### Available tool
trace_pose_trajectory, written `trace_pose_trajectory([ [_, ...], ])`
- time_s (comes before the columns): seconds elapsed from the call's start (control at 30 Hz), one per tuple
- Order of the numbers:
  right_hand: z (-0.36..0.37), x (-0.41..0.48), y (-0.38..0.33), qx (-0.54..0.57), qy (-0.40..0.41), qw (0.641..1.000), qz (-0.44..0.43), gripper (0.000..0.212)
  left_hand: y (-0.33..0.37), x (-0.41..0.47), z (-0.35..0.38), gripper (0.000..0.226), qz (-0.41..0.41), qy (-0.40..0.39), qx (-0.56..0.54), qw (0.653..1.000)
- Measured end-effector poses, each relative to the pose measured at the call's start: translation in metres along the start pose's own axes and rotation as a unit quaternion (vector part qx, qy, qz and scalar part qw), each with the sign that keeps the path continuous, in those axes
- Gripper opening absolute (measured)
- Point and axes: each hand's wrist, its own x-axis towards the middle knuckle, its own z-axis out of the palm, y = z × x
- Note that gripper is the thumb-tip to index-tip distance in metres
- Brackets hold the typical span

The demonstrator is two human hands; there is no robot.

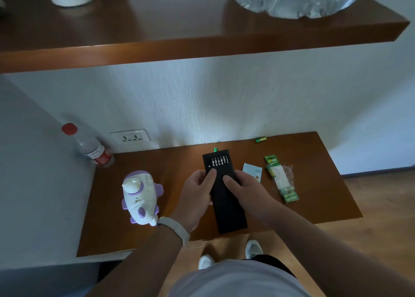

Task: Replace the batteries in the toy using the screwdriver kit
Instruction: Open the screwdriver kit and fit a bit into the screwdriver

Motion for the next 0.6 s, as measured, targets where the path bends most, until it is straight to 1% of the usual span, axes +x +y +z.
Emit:
trace_pose_trajectory([
  [0.1, 0.000, -0.001, -0.003, 0.001, -0.013, 1.000, -0.005, 0.023, -0.003, 0.001, -0.001, 0.027, 0.024, 0.014, 0.028, 0.999],
  [0.23, -0.003, 0.000, -0.004, 0.007, -0.036, 0.999, -0.014, 0.017, -0.007, 0.001, -0.002, 0.020, 0.032, 0.025, 0.022, 0.999],
  [0.33, -0.006, 0.002, -0.003, 0.011, -0.061, 0.998, -0.012, 0.019, -0.009, 0.003, -0.002, 0.013, 0.034, 0.028, 0.014, 0.999],
  [0.47, -0.011, 0.006, -0.003, 0.008, -0.073, 0.997, -0.009, 0.023, -0.011, 0.003, -0.001, 0.015, 0.038, 0.024, 0.002, 0.999],
  [0.6, -0.015, 0.006, -0.003, -0.006, -0.064, 0.998, -0.018, 0.020, -0.006, 0.003, -0.001, 0.017, 0.023, 0.015, -0.042, 0.999],
])
